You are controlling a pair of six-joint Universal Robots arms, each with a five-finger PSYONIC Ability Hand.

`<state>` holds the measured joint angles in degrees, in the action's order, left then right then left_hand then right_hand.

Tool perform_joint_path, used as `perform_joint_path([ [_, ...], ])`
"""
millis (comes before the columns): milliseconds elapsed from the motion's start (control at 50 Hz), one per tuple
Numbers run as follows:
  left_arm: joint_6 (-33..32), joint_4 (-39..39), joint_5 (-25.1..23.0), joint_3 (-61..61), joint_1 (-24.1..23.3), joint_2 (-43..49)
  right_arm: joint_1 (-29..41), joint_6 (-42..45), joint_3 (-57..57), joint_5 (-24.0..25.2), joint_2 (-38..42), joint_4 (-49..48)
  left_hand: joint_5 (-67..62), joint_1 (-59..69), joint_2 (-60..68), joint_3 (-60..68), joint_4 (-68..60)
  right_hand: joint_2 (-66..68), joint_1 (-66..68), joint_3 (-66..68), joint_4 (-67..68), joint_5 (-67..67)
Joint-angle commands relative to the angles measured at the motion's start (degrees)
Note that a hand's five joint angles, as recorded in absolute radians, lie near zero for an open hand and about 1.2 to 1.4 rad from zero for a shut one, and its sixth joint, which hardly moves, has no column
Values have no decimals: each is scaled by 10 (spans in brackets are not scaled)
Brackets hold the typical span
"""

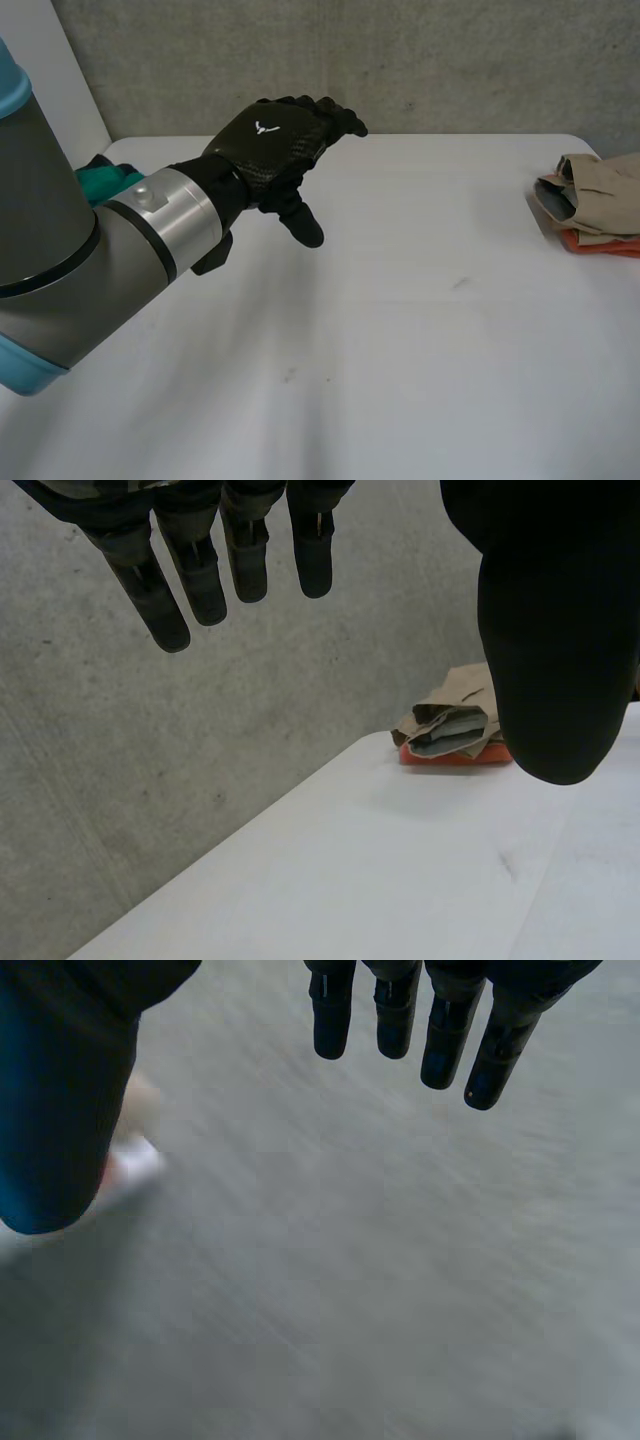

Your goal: Fold the laundry.

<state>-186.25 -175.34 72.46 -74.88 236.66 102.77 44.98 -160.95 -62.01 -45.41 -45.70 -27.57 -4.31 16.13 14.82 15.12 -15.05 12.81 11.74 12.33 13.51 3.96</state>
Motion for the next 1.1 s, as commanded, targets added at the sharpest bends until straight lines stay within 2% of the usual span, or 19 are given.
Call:
perform_joint_path([
  [20,14,-1,-2,0,-1,-8,11,184,34,-260,-56,27,-3,-15,-2,-5,5,-28,-17,-23,-35,-40],
  [80,19,-2,-2,0,-1,-12,68,175,31,-287,-87,25,-3,-15,-2,-5,5,-28,-17,-23,-35,-40],
  [220,19,-2,-5,-2,-2,-14,203,96,-44,-283,-216,32,-1,-17,-4,-7,6,-28,-17,-23,-35,-40],
  [300,19,-3,-12,-2,-1,-14,323,27,-140,-254,-298,36,-1,-17,-4,-7,6,-28,-17,-23,-35,-40],
  [380,15,-7,-9,-1,5,-14,426,-21,-247,-206,-338,28,2,-20,-7,-10,10,-28,-17,-23,-35,-40],
  [460,13,-27,-6,-2,30,-13,512,-27,-337,-169,-344,27,2,-20,-7,-10,10,-28,-17,-23,-35,-40],
  [540,12,-53,-7,-18,99,-13,592,-21,-390,-171,-336,36,6,-24,-11,-14,13,-28,-17,-23,-35,-40],
  [560,12,-66,-8,-25,133,-10,601,-18,-399,-172,-334,36,14,-32,-19,-22,21,-28,-17,-23,-35,-40],
  [620,11,-89,-11,-27,182,1,624,-7,-429,-176,-325,36,16,-34,-21,-24,23,-28,-17,-23,-35,-40],
  [680,-12,-127,-13,-10,266,82,623,12,-453,-180,-320,36,17,-36,-23,-25,25,-28,-17,-23,-35,-40],
  [760,-74,-135,-14,30,329,160,623,34,-469,-181,-319,36,17,-36,-23,-25,25,-28,-17,-23,-35,-40],
  [780,-109,-133,-14,46,347,196,623,37,-472,-181,-319,36,17,-36,-23,-25,25,-28,-17,-23,-35,-40],
  [880,-242,-134,-11,104,376,307,622,43,-479,-181,-319,36,17,-36,-23,-25,25,-28,-17,-23,-35,-40],
  [960,-292,-139,-7,133,383,360,609,44,-483,-181,-319,36,14,-32,-19,-22,21,-28,-17,-23,-35,-40],
  [1000,-294,-139,-7,142,383,377,608,44,-483,-181,-319,36,-23,5,18,15,-15,-28,-17,-23,-35,-40],
  [1020,-297,-138,-8,149,380,389,608,44,-484,-181,-319,36,-121,103,116,113,-114,-28,-17,-23,-35,-40],
  [1060,-296,-138,-8,152,376,393,608,45,-484,-181,-319,36,-229,211,224,221,-222,-28,-17,-23,-35,-40],
  [1080,-293,-139,-7,153,372,394,608,45,-484,-181,-319,36,-480,461,475,472,-472,-28,-17,-23,-35,-40],
  [1100,-291,-140,-7,154,369,393,609,45,-484,-181,-319,36,-609,591,604,601,-601,-28,-17,-23,-35,-40],
])
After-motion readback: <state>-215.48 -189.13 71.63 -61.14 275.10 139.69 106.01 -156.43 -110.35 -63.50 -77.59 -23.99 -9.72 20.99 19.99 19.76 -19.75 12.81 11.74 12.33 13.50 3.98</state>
